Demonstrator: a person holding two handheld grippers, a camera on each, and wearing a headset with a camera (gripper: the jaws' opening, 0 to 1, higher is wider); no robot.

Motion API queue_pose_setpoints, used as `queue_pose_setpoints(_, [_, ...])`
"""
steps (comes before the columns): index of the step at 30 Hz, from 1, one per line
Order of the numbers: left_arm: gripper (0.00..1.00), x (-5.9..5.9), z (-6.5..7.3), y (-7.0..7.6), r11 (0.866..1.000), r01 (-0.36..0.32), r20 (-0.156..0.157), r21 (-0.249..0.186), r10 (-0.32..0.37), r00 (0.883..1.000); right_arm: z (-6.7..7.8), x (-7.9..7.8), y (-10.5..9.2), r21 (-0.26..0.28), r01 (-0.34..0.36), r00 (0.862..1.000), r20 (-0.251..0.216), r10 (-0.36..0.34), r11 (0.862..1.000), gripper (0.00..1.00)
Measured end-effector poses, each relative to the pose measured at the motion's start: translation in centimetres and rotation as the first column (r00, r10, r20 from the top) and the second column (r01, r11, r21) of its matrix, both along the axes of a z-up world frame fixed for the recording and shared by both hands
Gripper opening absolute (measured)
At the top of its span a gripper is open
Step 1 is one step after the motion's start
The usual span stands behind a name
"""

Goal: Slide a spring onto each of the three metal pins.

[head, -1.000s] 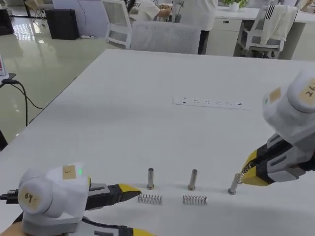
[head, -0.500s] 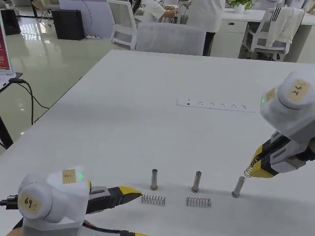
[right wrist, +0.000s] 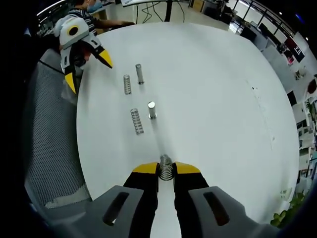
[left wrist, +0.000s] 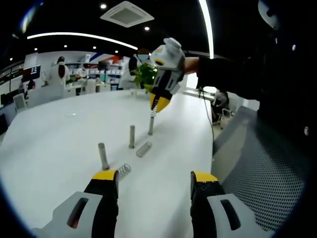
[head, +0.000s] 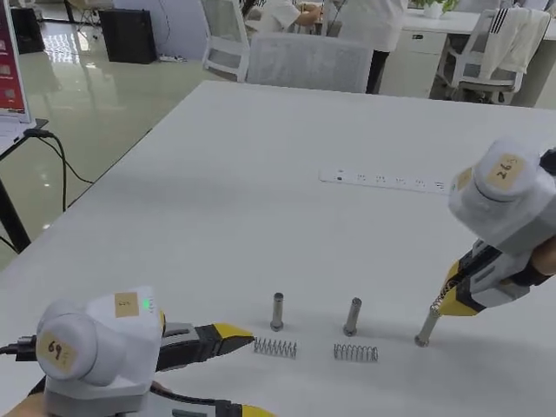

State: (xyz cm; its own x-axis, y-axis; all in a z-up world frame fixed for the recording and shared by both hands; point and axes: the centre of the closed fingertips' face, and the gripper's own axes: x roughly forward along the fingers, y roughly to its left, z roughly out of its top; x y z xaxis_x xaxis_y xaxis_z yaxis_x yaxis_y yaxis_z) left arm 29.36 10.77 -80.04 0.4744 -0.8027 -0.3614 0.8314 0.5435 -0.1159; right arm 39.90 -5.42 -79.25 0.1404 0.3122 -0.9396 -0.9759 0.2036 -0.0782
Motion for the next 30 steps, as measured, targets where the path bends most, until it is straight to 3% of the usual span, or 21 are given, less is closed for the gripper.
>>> queue_pose_setpoints(11, [0.52, 0.0, -0.1, 0.0, 1.000, -0.001, -0.005, 0.004, 0.001, 1.000, -0.9, 0.2, -0.1, -0.027, -0.003, 1.000, -0.009, 0.003, 1.000, 0.08])
queue_pose_setpoints(30, [0.51, 0.1, 0.0, -0.1, 1.000, 0.001, -0.005, 0.008, -0.001, 1.000, -4.8, 0.3, -0.2, -0.069, 0.002, 0.998, -0.065, -0.007, 0.998, 0.09])
